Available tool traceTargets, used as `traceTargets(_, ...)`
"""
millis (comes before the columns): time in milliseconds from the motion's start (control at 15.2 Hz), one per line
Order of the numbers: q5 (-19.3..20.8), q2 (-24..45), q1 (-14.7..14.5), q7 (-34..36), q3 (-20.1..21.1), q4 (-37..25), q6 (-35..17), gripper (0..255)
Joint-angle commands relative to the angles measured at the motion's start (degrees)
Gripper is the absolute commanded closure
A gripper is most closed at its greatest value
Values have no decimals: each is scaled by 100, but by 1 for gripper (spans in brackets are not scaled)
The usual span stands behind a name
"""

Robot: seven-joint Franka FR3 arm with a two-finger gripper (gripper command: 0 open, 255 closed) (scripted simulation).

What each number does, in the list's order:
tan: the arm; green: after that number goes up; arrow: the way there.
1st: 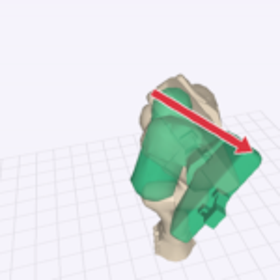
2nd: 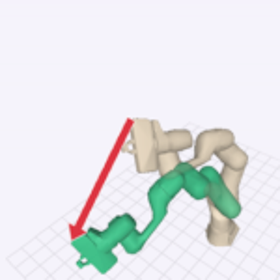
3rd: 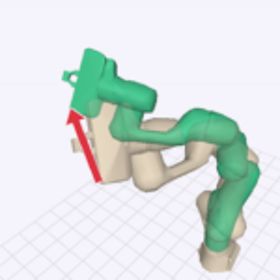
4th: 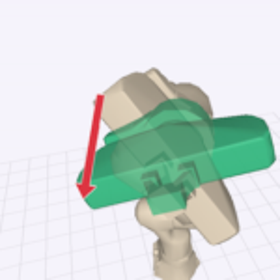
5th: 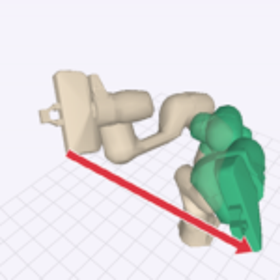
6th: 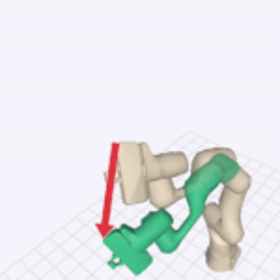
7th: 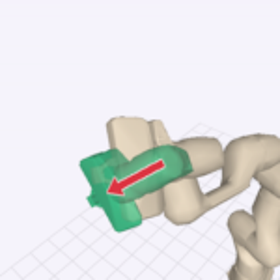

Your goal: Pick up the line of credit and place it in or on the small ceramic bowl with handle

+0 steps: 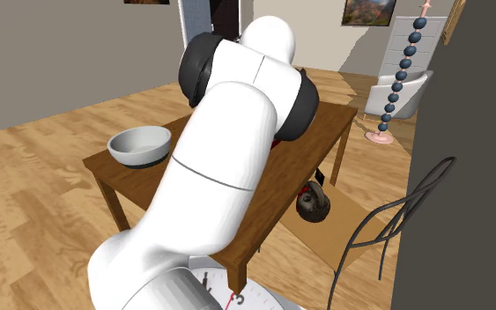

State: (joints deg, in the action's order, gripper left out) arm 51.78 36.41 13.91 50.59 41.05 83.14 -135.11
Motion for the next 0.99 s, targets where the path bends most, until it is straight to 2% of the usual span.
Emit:
traceTargets(0,68,35,-10,75,-44,66,-90,255)
traceTargets(330,283,174,-68,297,-192,203,-335,255)
traceTargets(858,283,174,-68,296,-192,203,-335,255)
traceTargets(924,283,174,-68,296,-192,203,-335,0)
